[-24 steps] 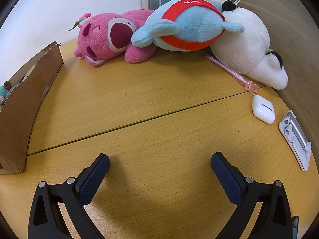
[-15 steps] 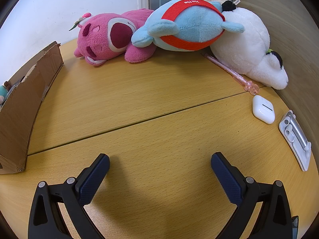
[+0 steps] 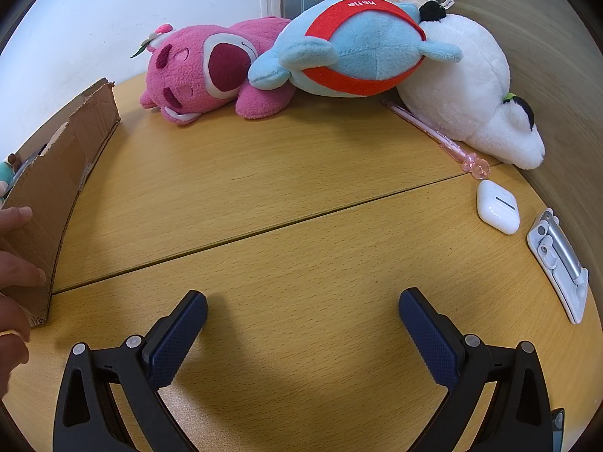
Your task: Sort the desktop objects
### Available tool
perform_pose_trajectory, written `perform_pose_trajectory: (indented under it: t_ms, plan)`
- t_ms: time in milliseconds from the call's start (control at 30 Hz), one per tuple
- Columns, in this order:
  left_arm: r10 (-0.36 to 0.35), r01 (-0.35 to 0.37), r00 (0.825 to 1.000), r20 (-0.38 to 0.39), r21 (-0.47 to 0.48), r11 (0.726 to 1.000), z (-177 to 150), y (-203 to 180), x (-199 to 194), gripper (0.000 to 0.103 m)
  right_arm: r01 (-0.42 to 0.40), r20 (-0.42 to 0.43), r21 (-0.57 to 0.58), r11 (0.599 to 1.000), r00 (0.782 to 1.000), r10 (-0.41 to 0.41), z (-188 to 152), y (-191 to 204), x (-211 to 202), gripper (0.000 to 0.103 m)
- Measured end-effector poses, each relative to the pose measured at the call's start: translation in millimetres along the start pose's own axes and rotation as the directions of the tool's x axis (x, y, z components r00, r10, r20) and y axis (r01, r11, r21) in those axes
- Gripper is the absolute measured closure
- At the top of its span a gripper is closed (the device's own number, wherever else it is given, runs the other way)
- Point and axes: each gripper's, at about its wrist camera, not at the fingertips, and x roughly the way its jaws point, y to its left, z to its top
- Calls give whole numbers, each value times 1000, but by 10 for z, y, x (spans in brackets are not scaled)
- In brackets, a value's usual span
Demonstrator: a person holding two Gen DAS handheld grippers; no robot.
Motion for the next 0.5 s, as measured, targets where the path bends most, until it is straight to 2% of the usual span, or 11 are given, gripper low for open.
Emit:
perform_pose_trajectory:
  t_ms: [500]
  plan:
    - [0, 0, 1000, 0, -1, 1000, 16, 17, 5, 0, 0, -1, -1, 1000, 1000, 0, 20, 37, -42, 0]
